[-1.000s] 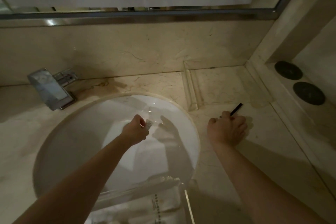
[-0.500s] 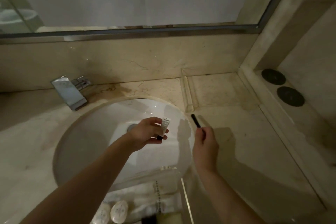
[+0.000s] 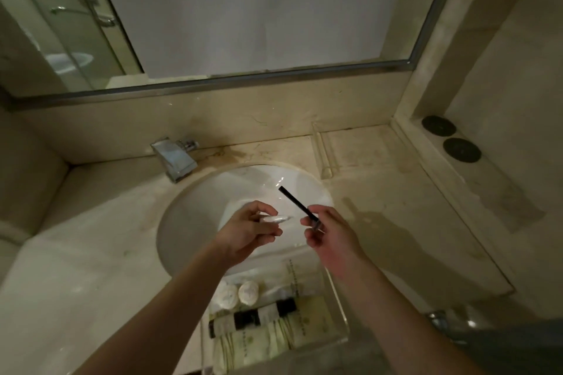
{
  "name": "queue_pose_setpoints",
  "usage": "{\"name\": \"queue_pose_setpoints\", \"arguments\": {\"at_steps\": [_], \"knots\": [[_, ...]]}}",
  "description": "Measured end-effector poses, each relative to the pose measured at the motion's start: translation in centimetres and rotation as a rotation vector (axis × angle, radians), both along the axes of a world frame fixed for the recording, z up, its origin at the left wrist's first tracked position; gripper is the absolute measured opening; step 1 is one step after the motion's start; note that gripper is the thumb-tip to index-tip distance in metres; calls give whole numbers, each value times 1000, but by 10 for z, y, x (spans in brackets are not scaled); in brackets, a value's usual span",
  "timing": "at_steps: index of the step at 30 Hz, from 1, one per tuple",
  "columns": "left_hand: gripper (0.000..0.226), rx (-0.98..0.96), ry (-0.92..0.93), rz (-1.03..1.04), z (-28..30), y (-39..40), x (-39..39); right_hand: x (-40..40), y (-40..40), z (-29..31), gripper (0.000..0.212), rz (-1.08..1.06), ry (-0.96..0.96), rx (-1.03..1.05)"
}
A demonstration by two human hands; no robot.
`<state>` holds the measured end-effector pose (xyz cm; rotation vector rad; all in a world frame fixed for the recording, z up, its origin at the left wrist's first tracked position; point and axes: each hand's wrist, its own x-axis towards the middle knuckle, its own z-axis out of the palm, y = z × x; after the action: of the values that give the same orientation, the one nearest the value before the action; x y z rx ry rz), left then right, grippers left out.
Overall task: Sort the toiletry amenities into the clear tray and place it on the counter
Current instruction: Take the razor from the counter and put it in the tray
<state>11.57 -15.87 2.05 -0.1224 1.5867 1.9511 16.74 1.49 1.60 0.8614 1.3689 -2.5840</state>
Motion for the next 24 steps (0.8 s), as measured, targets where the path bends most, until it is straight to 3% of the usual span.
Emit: {"name": "queue_pose_setpoints", "arguments": {"at_steps": [8,13,18,24], "knots": [[19,113,-18,139,7,-28,45,32,-16,15,3,112,21,-14],[37,91,53,130,10,-41,65,47,-24,12,14,163,55,28],[30,56,82,144,11,-53,79,60,-29,17,21,266,87,40],[36,107,-29,229,7,-66,87,68,-32,16,18,288,53,40]]}}
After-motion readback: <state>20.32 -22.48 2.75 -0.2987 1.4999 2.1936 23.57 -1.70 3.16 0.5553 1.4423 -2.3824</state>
